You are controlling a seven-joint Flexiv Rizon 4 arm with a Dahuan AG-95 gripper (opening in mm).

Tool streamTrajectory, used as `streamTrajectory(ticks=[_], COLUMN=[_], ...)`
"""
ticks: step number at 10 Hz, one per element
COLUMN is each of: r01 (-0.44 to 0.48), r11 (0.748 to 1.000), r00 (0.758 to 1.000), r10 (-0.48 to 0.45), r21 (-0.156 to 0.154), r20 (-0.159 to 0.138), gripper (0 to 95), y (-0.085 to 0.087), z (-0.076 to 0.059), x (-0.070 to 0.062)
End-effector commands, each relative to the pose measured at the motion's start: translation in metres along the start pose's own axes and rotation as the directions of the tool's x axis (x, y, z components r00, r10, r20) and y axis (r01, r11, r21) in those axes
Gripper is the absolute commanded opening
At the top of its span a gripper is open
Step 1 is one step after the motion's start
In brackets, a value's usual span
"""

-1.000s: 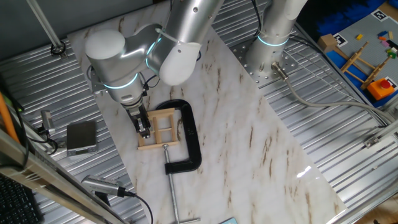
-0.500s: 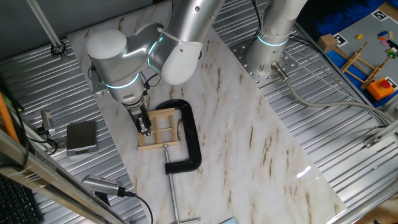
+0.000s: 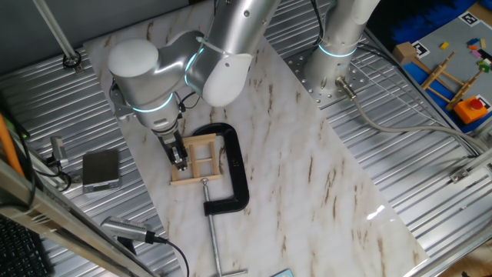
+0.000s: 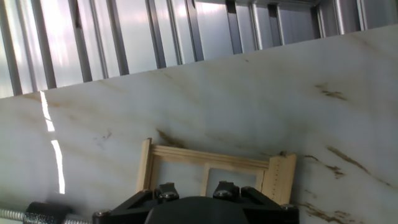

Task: Open a sliding window

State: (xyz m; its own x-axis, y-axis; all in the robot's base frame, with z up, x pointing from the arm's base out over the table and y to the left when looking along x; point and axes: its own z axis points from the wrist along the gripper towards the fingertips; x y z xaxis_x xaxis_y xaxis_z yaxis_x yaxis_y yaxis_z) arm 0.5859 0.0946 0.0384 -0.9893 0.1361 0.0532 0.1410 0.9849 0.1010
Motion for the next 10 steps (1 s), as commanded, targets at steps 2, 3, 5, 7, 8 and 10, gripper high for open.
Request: streamTrajectory(ticks=[2,3,5,7,8,10], r01=[-0.006,-0.01,-0.035,-0.051,-0.051,-0.049], r11=[1.0,1.0,0.999,0.998,0.998,0.998], r00=[1.0,1.0,0.999,0.999,0.999,0.999], r10=[0.006,0.01,0.035,0.051,0.052,0.049], r21=[-0.004,-0.005,-0.016,-0.025,-0.026,-0.03], r20=[0.0,0.0,0.0,0.006,0.007,0.008], gripper=[38.0,38.0,38.0,38.0,38.0,38.0], y=[0.0002,0.0002,-0.0003,-0.0019,-0.0021,-0.0014], z=[0.0004,0.0006,0.0016,0.0041,0.0044,0.0054], x=[-0.0002,-0.0003,-0.0008,-0.0021,-0.0016,-0.0022])
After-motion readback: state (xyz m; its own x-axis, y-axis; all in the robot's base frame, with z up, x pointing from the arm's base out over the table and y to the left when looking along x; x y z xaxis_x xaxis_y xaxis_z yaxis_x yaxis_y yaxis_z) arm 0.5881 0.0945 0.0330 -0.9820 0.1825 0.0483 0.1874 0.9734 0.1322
